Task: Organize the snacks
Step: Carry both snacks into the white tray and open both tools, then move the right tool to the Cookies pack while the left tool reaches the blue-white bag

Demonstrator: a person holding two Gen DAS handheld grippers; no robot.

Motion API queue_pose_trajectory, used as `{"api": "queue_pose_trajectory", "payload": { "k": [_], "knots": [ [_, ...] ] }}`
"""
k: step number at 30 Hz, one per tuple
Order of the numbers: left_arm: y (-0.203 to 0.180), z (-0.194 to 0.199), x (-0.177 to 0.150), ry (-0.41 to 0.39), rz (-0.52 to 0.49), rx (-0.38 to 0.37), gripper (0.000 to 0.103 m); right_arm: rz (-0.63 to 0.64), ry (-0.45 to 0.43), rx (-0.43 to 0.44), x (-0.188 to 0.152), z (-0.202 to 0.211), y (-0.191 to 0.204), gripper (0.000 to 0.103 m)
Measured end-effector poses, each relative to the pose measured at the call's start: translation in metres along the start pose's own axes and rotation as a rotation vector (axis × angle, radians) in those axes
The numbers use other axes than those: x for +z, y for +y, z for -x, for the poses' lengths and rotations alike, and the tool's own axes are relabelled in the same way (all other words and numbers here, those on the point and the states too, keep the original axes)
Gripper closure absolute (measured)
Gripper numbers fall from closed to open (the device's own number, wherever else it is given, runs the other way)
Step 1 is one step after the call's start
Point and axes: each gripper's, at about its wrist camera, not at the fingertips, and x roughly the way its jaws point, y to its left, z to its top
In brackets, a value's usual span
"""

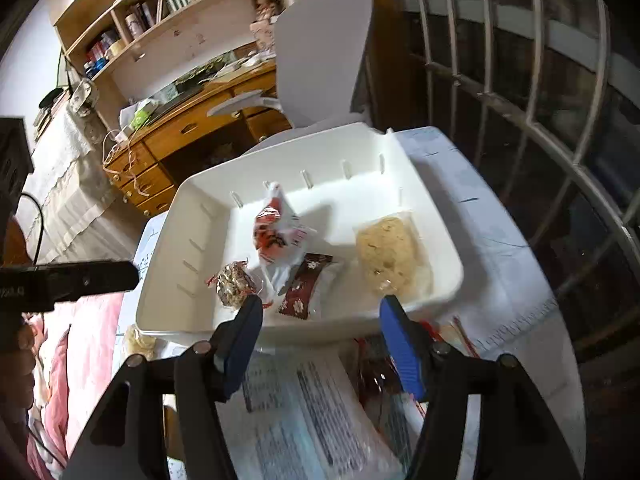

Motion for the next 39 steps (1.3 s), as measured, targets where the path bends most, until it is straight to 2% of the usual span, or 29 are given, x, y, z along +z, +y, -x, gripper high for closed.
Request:
{"api": "queue_pose_trajectory", "payload": {
  "k": [9,14,20,27,31,36,39],
  "knots": [
    [-0.005,0.056,-0.054,-0.029,-0.033,-0.031,0.027,-0.111,-0.040,-0.049,-0.026,0.060,0.001,0.039],
    [-0.013,0.073,-0.085,0.003,-0.056,-0.056,0.027,-0.163,-0.040,-0.057,-0.049,0.088,0.001,0.032],
    [-0.016,0.076,-0.117,0.049,-0.039,-0.072,0.027,-0.195,-0.007,-0.088,-0.081,0.107,-0.005,0.031],
    [-0.028,0.059,-0.134,0.121,-0.005,-0.035,0.025,-0.197,0.061,-0.092,-0.102,0.098,-0.022,0.031],
    [-0.036,0.044,-0.133,0.140,0.038,-0.028,0.020,-0.166,0.102,-0.083,-0.102,0.088,-0.032,0.031],
    [-0.046,0.024,-0.129,0.166,0.115,-0.029,0.019,-0.084,0.150,-0.066,-0.096,0.072,-0.047,0.031],
    [-0.052,0.012,-0.127,0.160,0.160,-0.032,0.015,-0.022,0.171,-0.058,-0.090,0.061,-0.055,0.031]
  ]
}}
